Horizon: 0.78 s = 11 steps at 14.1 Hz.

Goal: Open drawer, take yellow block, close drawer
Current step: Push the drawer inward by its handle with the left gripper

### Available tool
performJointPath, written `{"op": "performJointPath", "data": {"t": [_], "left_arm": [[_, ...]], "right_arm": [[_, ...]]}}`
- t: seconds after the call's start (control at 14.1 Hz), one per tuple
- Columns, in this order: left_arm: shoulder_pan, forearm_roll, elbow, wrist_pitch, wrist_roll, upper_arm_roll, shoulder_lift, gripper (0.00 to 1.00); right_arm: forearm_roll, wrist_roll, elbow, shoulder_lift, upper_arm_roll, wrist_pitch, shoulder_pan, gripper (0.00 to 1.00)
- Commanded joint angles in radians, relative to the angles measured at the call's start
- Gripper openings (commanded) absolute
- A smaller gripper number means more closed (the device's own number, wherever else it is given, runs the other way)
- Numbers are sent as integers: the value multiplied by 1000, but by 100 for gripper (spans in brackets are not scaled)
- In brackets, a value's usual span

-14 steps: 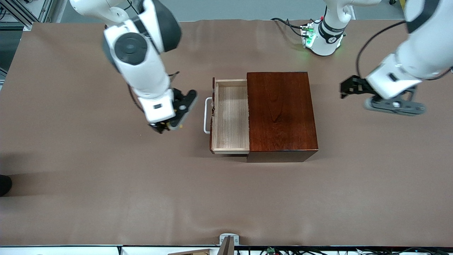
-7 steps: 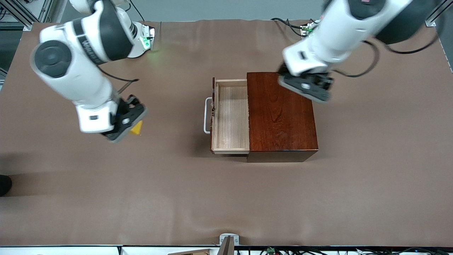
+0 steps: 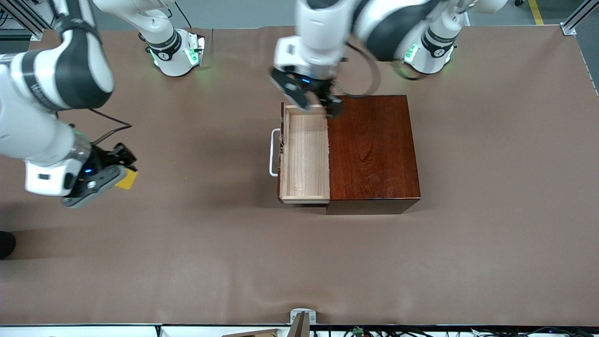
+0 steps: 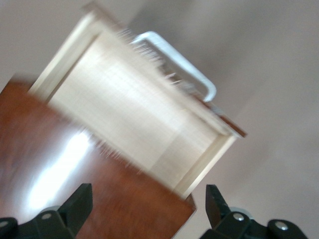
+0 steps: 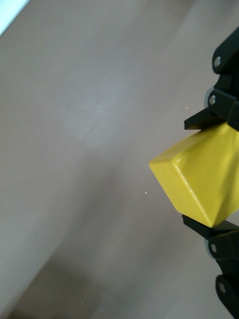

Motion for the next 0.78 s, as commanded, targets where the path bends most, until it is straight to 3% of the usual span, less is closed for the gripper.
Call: {"op": "performJointPath", "data": {"t": [0.0,0.43,0.71], "left_arm": [[-56,42,114,111,270,3,154,100],[-123,47,152,420,399,20,325,100],[-114,46,148,438,426,52,361,100]], "right_arm": [[47,110,-43,14,19,30,-81,0],[33,151,-44,132,16,96,-167,0],[32,292,-35,201,17,143,-210,0]]}}
